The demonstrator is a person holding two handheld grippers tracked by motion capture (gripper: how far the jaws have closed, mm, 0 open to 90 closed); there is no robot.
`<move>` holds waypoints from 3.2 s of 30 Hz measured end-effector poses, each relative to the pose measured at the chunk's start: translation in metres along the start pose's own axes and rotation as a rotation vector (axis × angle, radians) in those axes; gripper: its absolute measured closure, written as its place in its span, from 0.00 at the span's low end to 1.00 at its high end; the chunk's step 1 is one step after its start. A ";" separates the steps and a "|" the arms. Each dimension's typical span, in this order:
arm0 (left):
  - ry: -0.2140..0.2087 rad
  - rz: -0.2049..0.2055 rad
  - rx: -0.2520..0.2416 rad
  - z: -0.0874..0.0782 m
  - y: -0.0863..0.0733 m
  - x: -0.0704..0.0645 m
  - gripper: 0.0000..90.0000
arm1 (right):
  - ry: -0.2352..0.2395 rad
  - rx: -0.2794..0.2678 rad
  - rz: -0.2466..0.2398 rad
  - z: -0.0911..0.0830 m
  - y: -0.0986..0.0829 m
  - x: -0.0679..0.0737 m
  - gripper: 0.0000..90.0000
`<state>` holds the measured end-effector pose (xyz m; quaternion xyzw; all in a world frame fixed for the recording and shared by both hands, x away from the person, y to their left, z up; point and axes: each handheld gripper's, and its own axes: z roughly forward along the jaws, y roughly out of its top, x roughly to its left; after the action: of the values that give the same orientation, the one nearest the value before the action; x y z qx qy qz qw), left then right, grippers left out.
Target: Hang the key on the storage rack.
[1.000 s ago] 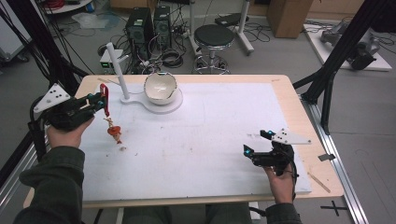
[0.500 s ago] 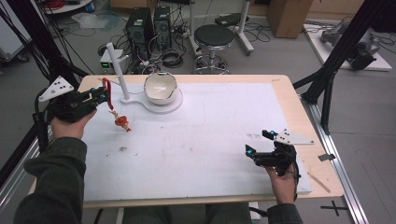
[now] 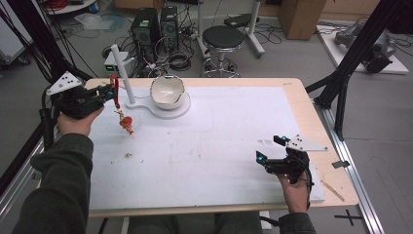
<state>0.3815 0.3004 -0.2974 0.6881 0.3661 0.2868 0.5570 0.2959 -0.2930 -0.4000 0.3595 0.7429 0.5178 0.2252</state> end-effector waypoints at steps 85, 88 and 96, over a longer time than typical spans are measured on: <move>0.129 -0.144 0.166 0.036 -0.027 0.045 0.56 | -0.002 0.001 -0.038 -0.001 0.019 0.007 0.10; 0.128 -0.150 0.159 0.033 -0.028 0.042 0.55 | 0.009 0.003 -0.039 0.001 0.021 0.005 0.10; 0.126 -0.139 0.163 0.027 -0.038 0.035 0.52 | 0.020 0.008 -0.049 0.008 0.023 0.001 0.10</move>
<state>0.4160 0.3188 -0.3405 0.6847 0.4694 0.2594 0.4935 0.3080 -0.2822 -0.3814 0.3369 0.7557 0.5128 0.2292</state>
